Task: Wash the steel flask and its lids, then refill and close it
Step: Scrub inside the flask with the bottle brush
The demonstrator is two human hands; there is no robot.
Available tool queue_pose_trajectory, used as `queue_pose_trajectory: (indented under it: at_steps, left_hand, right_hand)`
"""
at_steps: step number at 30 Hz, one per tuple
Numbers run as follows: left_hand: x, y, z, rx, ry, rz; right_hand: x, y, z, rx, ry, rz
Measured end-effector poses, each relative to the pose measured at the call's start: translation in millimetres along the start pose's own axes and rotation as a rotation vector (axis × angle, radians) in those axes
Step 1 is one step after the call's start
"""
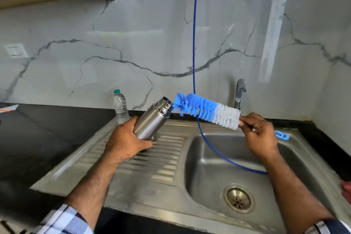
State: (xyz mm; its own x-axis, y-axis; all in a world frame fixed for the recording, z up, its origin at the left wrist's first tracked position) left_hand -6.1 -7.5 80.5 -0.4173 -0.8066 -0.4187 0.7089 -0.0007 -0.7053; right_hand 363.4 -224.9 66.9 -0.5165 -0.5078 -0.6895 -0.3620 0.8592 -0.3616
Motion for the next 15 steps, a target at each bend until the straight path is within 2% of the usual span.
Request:
queue_pose_trajectory:
  at_steps: [4, 9, 15]
  left_hand:
    - [4, 5, -4, -0.105, 0.011, -0.043]
    - [4, 5, -11, -0.128, 0.032, -0.042]
    - [7, 5, -7, -0.173, 0.077, -0.055]
  right_hand:
    - [-4, -5, -9, 0.144, -0.082, -0.03]
    - [-31, -12, -32, 0.286, -0.168, -0.114]
    - [-92, -23, -125, 0.542, -0.553, -0.193]
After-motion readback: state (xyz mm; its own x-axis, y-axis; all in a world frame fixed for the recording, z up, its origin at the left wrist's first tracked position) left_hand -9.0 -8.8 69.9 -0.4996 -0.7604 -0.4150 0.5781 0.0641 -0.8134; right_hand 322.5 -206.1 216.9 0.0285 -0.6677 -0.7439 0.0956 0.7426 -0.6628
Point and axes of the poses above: each hand's wrist, its own x-axis away from the middle knuckle, its own y-axis out of the palm, z = x × y, the point moved 7 cm from there along -x, towards the middle knuckle, and after that the axes turned 2 degrees about y, right-handed, at the moved point
